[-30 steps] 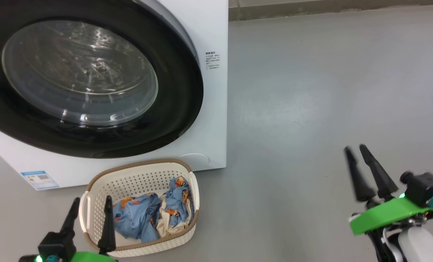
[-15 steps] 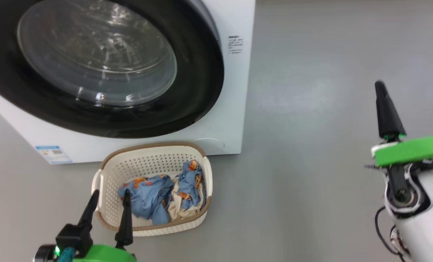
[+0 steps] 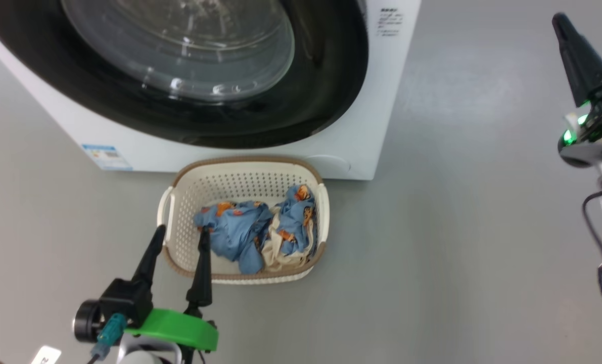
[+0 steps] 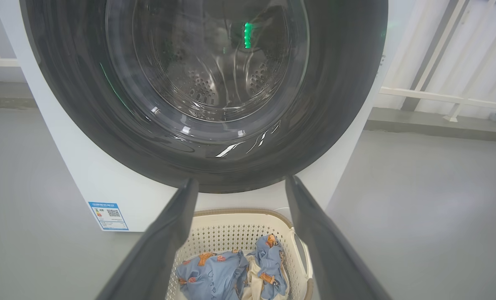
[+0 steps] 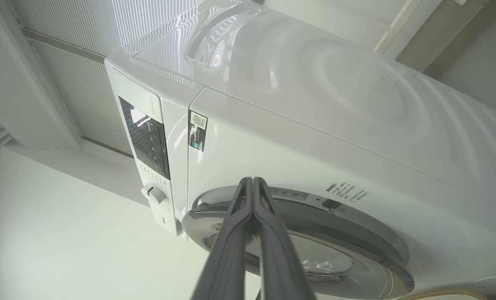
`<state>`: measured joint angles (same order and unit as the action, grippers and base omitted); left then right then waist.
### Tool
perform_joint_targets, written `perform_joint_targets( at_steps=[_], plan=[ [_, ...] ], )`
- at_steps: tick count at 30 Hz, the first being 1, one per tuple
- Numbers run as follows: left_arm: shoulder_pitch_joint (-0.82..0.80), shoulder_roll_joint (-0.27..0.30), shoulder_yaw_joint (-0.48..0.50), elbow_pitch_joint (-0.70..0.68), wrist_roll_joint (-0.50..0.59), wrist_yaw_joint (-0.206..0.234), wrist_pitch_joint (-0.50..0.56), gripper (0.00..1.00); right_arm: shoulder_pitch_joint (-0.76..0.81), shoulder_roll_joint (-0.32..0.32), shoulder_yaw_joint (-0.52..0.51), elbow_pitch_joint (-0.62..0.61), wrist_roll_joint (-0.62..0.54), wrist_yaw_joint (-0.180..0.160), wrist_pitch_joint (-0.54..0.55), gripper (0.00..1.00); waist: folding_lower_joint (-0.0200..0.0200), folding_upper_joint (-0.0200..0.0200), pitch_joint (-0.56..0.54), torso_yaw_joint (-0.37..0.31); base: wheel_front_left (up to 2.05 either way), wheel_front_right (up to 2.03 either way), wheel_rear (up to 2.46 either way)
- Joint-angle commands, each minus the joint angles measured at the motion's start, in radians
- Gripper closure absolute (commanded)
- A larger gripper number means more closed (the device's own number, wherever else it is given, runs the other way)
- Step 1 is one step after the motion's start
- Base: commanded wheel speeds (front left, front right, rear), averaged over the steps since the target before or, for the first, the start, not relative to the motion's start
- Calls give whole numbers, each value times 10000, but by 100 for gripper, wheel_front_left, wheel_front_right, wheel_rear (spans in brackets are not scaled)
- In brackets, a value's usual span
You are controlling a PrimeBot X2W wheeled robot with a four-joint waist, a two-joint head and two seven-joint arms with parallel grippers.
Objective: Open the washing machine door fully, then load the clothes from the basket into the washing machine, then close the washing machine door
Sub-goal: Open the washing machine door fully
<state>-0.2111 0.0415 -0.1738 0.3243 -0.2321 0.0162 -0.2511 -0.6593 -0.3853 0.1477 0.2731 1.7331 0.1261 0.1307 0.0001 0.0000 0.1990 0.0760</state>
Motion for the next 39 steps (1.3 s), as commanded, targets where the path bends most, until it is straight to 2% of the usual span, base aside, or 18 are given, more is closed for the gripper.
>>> perform_joint_targets(
  at_steps=[1,4,5,14,20,30,39],
  plan=[
    [-400,88,155,-358,-132,110,-107,0,-359,-190,-102,-139,100,46,525,100,-1,0,557,512,0,0,0],
    [-583,88,-114,-488,-246,221,-107,0,-775,-234,-327,57,158,46,1669,100,-1,0,853,695,0,0,0],
    [-583,88,-114,-488,-246,221,-107,0,-775,-234,-327,57,158,46,1669,100,-1,0,853,695,0,0,0],
    [-1017,88,-778,-729,-543,563,-107,0,-1896,-361,-787,800,13,46,4070,100,-1,0,1605,1189,0,0,0],
    [-1241,88,-1076,-1134,-573,754,-107,0,-2646,-385,-896,1038,-152,46,5186,100,-1,0,2145,1496,0,0,0],
    [-1558,87,-1674,-1720,-752,1067,-107,0,-3845,-392,-850,1324,-670,46,6100,100,-1,0,3015,1988,0,0,0],
    [-1854,87,-2291,-2003,-959,1244,-107,0,-4662,-364,-686,1515,-1194,46,6330,100,-1,0,3488,2398,0,0,0]
  ],
)
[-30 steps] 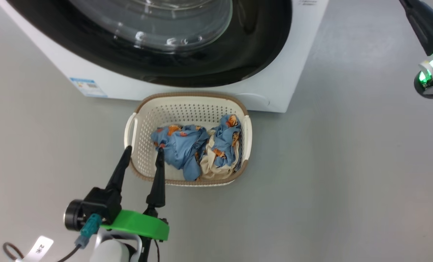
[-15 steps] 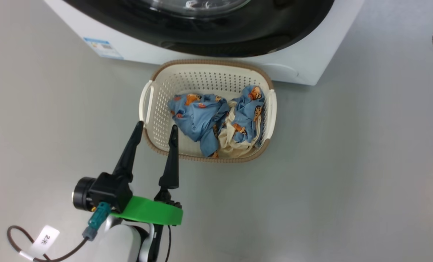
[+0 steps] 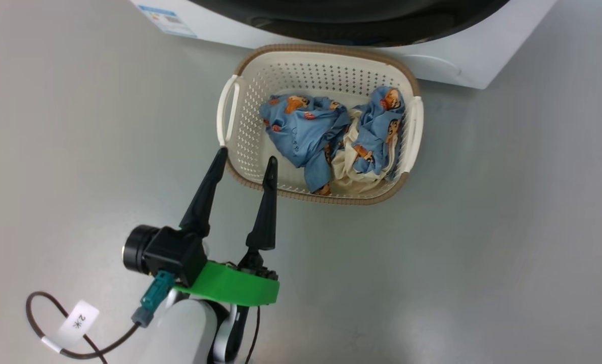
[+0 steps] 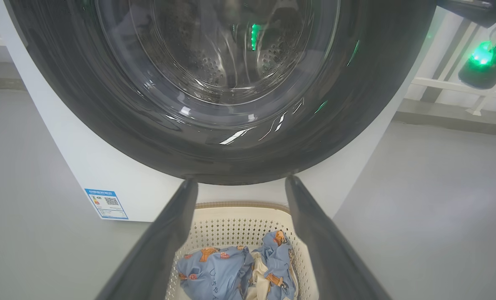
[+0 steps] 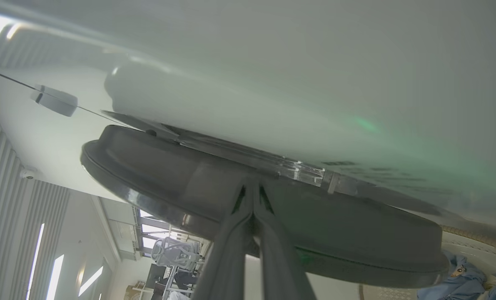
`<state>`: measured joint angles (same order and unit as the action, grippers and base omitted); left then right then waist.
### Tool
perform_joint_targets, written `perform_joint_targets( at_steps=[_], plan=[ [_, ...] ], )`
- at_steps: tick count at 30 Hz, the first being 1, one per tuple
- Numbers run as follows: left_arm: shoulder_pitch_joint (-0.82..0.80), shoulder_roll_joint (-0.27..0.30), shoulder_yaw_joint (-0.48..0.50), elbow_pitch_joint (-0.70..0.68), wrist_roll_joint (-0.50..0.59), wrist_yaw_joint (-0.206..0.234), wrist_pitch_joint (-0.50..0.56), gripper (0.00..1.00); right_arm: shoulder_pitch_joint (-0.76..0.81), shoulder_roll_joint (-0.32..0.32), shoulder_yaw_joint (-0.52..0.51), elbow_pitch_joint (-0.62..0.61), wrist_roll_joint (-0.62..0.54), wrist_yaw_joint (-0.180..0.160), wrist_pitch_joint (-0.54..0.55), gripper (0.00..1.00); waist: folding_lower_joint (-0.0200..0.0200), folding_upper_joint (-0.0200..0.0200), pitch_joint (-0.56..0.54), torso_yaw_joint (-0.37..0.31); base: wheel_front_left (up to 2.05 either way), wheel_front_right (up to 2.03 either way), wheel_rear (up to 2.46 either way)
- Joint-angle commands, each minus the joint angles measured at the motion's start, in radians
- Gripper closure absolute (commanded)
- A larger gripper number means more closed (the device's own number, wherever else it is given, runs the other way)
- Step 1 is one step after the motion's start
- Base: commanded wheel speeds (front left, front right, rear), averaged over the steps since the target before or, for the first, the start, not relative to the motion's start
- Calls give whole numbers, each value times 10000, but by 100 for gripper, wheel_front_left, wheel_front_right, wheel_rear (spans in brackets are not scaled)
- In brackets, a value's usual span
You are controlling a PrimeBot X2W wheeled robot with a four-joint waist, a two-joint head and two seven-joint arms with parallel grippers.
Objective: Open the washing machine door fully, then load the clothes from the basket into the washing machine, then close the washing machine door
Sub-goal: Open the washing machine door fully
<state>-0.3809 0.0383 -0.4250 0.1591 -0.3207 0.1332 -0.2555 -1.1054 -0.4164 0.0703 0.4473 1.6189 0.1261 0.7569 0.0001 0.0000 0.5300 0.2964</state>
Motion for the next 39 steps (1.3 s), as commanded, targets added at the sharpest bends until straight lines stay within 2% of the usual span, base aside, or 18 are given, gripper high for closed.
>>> perform_joint_targets(
  at_steps=[1,15,39],
  plan=[
    [-174,120,169,-388,-96,101,-63,0,-273,-55,96,-209,-94,46,73,100,-1,0,205,236,0,0,0],
    [-354,120,-199,-673,-435,341,-63,0,-907,23,427,-154,-406,46,458,100,-1,0,553,501,0,0,0],
    [19,120,-91,-524,-133,257,-63,0,704,623,1037,-711,-254,46,1308,100,-1,0,-491,168,0,0,0]
  ],
)
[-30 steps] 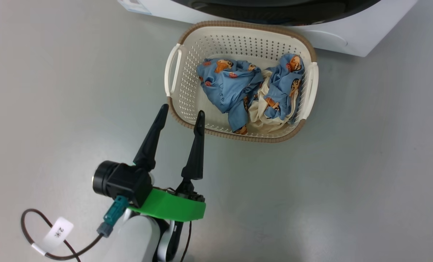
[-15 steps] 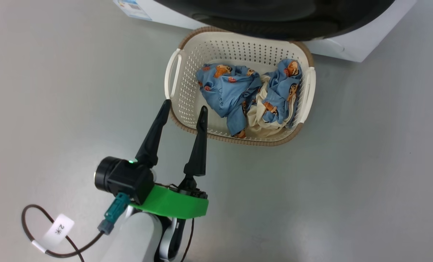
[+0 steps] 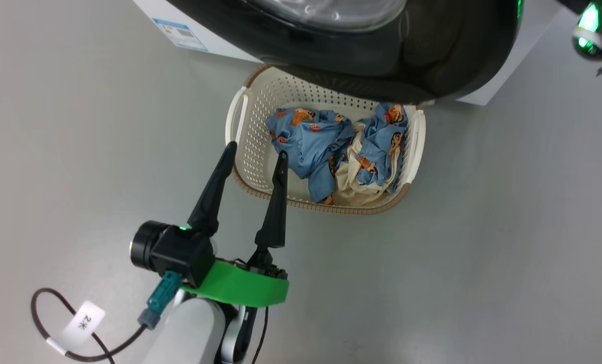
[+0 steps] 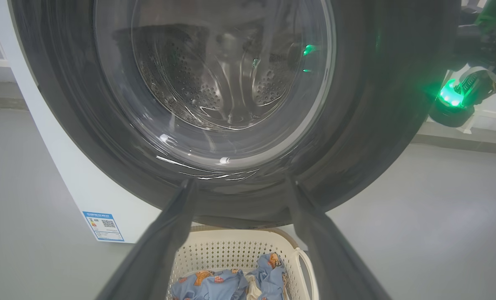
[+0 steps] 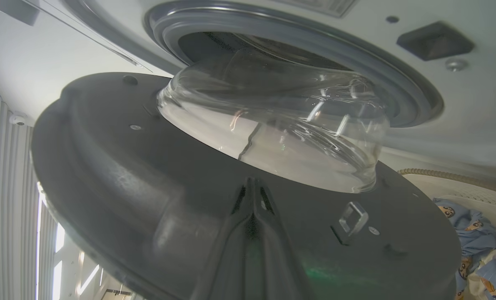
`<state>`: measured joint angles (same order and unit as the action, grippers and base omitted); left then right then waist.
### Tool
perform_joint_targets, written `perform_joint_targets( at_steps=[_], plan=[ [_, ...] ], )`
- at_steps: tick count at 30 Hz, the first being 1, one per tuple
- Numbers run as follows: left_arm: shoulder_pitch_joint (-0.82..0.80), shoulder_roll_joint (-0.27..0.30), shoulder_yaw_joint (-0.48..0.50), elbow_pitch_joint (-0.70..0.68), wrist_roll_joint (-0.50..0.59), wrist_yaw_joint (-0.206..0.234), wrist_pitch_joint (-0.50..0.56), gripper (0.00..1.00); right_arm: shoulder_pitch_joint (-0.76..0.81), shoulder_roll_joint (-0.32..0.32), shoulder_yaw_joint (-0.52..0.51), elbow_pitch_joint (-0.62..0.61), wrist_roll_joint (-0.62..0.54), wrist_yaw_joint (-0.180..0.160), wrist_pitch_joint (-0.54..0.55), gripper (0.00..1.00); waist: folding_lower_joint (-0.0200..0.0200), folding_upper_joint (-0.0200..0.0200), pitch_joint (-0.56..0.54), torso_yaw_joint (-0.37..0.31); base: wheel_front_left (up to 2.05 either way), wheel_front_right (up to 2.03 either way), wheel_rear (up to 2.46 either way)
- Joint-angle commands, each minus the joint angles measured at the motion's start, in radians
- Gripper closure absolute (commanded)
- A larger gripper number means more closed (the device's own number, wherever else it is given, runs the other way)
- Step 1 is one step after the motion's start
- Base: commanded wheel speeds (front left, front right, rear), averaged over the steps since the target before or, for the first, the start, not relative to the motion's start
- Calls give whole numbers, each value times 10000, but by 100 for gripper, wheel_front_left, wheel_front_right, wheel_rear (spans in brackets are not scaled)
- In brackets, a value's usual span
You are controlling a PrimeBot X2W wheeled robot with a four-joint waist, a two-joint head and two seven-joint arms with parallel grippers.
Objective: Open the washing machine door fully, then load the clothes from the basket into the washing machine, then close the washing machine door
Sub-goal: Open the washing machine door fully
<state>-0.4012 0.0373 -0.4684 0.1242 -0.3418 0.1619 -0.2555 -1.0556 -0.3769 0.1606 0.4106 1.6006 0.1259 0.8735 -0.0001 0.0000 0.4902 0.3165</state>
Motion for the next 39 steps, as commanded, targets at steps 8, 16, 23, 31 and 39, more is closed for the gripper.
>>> perform_joint_targets(
  at_steps=[8,16,23,31,39],
  plan=[
    [542,129,418,-97,351,-134,-63,0,949,536,353,-506,-60,48,293,100,1,0,-627,-127,0,0,0],
    [897,129,471,-174,481,-185,-63,0,1559,784,575,-707,-42,48,511,100,1,0,-913,-114,0,0,0],
    [1156,129,596,-228,468,-210,-63,0,1987,1043,844,-926,-21,48,815,100,1,0,-1148,68,0,0,0],
    [1476,129,767,-214,463,-245,-63,0,2572,1429,1114,-1331,80,48,1107,100,1,0,-1481,312,0,0,0],
    [1728,129,894,-124,507,-362,-63,0,3186,1893,1324,-1620,136,48,1246,100,1,0,-1762,498,0,0,0]
  ],
)
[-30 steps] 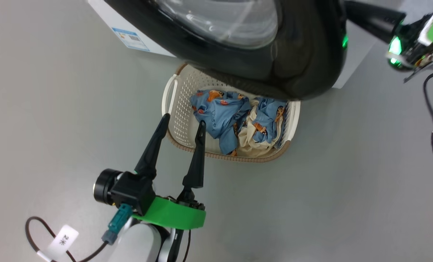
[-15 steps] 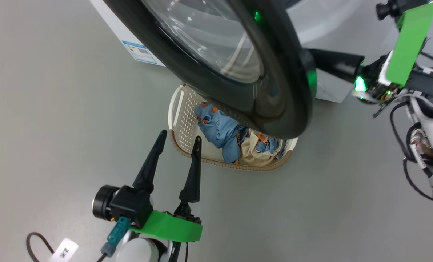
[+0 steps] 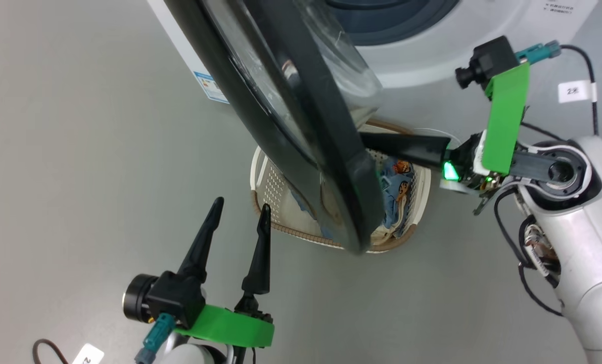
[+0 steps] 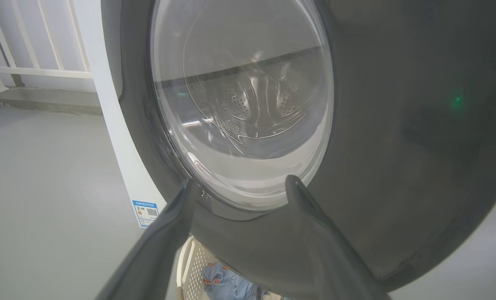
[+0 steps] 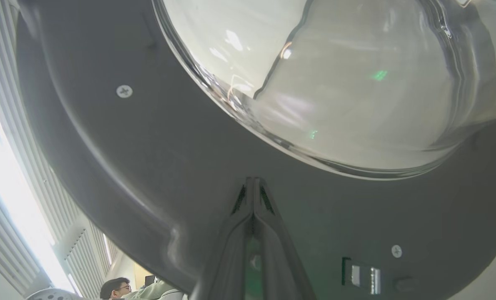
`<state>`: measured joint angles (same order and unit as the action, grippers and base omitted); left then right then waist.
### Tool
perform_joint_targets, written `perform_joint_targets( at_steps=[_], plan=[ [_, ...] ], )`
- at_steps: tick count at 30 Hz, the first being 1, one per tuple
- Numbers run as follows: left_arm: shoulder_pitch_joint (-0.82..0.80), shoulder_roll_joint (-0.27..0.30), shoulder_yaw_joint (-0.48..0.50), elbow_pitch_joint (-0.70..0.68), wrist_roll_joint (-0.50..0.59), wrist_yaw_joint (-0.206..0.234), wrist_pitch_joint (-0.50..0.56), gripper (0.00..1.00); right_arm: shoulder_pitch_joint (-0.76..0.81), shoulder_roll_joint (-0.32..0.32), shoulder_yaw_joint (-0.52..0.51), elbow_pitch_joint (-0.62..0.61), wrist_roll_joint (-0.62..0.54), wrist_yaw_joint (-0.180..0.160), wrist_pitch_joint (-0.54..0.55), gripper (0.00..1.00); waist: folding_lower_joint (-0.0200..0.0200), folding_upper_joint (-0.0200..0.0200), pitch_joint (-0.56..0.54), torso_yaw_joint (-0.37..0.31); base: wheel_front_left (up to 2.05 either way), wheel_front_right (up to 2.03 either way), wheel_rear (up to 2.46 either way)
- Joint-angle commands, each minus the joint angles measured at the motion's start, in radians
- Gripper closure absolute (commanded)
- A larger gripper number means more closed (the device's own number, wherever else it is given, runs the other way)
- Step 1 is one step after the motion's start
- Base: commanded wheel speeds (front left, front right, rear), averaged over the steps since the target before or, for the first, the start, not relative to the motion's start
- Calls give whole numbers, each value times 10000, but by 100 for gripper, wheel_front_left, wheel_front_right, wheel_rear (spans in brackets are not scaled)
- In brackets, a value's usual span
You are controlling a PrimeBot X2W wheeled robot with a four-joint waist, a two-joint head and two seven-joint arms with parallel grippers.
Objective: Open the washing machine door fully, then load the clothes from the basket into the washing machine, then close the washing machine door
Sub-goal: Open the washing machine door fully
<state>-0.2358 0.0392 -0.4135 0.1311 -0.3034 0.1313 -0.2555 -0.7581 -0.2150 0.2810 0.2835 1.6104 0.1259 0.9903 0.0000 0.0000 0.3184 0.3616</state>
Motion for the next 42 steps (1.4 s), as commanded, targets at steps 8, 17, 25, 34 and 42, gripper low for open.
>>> perform_joint_targets(
  at_steps=[8,17,25,34,42],
  plan=[
    [149,110,483,-83,146,-129,-63,0,544,647,271,-459,-64,48,91,100,0,0,-217,84,0,0,0],
    [236,110,728,317,-42,-507,-63,0,953,663,54,-456,-371,48,-409,100,0,0,-677,-251,0,0,0],
    [236,110,1155,776,-3,-870,-63,0,1519,527,-120,-391,-663,48,-1060,0,0,0,-1146,-853,0,0,0],
    [504,110,2155,1573,262,-1441,-63,0,2615,243,-70,-66,-1059,48,-2106,0,0,0,-1980,-1946,0,0,0],
    [795,110,2853,1691,529,-1692,-63,0,3405,51,-31,203,-1171,48,-3179,0,0,0,-2487,-2688,0,0,0]
  ],
)
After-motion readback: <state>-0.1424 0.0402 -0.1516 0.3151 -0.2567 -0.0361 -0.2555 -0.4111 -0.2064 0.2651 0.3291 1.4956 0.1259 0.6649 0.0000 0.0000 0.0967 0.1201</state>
